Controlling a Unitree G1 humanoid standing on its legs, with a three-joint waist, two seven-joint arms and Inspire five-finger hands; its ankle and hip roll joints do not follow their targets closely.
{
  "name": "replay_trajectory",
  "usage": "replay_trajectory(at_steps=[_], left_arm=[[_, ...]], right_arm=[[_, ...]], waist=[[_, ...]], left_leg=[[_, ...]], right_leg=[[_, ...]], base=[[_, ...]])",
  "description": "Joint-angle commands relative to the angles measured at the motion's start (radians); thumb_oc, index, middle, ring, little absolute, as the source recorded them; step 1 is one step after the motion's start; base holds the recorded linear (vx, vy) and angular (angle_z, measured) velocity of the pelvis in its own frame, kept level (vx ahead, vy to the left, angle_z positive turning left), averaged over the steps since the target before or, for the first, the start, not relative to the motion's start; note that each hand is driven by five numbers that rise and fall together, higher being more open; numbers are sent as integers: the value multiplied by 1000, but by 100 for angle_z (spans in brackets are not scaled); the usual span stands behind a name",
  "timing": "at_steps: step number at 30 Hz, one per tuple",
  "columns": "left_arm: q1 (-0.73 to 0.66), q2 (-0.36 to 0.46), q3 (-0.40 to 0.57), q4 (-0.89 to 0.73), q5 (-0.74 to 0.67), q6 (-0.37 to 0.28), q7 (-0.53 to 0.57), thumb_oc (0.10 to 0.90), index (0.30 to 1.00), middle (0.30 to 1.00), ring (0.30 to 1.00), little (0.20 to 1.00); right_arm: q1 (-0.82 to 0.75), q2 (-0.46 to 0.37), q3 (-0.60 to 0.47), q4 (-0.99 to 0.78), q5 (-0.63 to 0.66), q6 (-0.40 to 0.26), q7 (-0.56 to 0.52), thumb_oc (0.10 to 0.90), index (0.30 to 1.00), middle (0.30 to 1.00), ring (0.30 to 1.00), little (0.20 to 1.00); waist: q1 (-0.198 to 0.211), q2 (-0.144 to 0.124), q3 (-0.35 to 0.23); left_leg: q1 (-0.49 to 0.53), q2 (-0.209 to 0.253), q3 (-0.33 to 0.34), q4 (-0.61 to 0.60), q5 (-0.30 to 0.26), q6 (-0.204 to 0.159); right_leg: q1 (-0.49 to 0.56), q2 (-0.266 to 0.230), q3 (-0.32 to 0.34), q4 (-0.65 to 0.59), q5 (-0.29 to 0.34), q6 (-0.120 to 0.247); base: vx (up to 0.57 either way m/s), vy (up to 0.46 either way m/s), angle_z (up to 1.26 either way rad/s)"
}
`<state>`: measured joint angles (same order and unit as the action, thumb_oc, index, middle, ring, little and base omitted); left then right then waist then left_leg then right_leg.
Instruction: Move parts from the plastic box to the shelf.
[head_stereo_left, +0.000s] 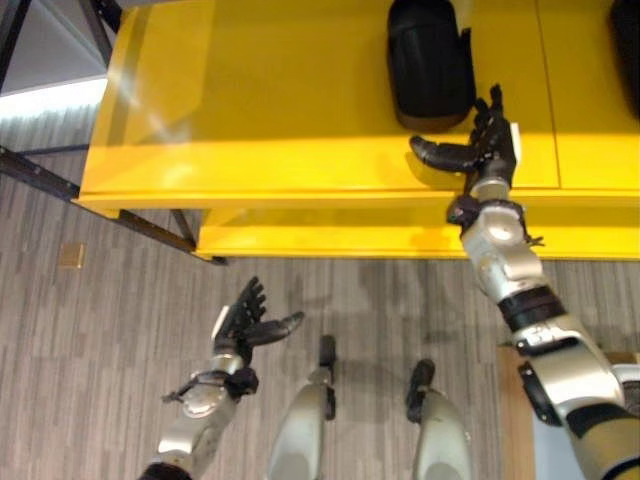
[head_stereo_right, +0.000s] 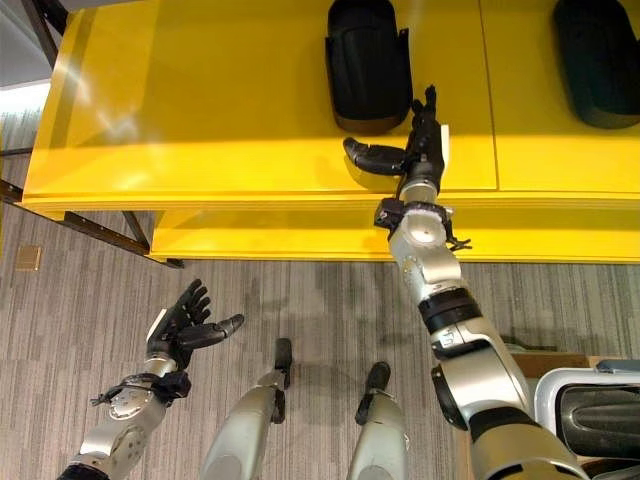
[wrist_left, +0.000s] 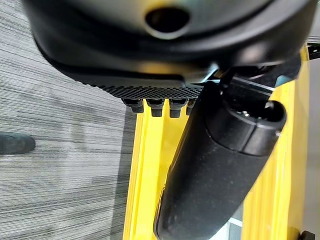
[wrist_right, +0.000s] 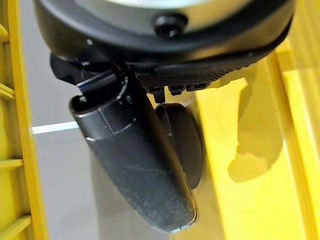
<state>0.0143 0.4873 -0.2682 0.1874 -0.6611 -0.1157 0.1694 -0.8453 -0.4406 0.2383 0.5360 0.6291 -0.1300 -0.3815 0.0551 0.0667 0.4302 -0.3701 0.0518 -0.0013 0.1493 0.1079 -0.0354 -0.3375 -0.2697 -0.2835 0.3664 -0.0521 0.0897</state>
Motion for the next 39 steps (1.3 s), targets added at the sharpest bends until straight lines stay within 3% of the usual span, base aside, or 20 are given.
replay_trajectory(at_steps=[1, 7, 21, 30, 39], left_arm=[[19, 27, 32, -62, 12, -73, 5, 900, 1000, 1000, 1000, 1000], [36, 16, 45, -58, 24, -66, -3, 900, 1000, 1000, 1000, 1000], [95, -40, 93, -47, 64, -49, -24, 900, 1000, 1000, 1000, 1000], [110, -80, 115, -34, 97, -48, -39, 900, 1000, 1000, 1000, 1000], [127, -111, 141, -35, 119, -56, -56, 900, 1000, 1000, 1000, 1000]], right_arm=[[-3, -29, -53, -79, -66, -105, -10, 900, 1000, 1000, 1000, 1000], [102, -23, -97, -158, -92, -112, -12, 900, 1000, 1000, 1000, 1000], [384, 12, -161, -392, -200, -115, 30, 900, 1000, 1000, 1000, 1000], [547, 57, -128, -495, -166, -115, 133, 900, 1000, 1000, 1000, 1000], [780, 90, -33, -522, -114, -75, 306, 900, 1000, 1000, 1000, 1000]], waist=[[10, -58, -94], [1, -68, -119], [-33, -76, -239], [-55, -85, -312], [-74, -102, -342]], left_leg=[[134, 68, -3, -31, -88, -31], [175, 76, 1, -65, -82, -30], [327, 109, 37, -237, -26, -48], [356, 98, 57, -237, -46, -53], [401, 73, 85, -237, -84, -25]], right_leg=[[-20, -31, 65, 34, 44, 44], [20, -23, 55, 4, 50, 47], [204, 22, 24, -242, 107, 63], [282, 20, 24, -357, 161, 78], [313, -1, 47, -389, 187, 95]], base=[[28, 1, 7], [25, 0, -1], [76, 9, -5], [27, 33, 0], [12, 56, -7]])
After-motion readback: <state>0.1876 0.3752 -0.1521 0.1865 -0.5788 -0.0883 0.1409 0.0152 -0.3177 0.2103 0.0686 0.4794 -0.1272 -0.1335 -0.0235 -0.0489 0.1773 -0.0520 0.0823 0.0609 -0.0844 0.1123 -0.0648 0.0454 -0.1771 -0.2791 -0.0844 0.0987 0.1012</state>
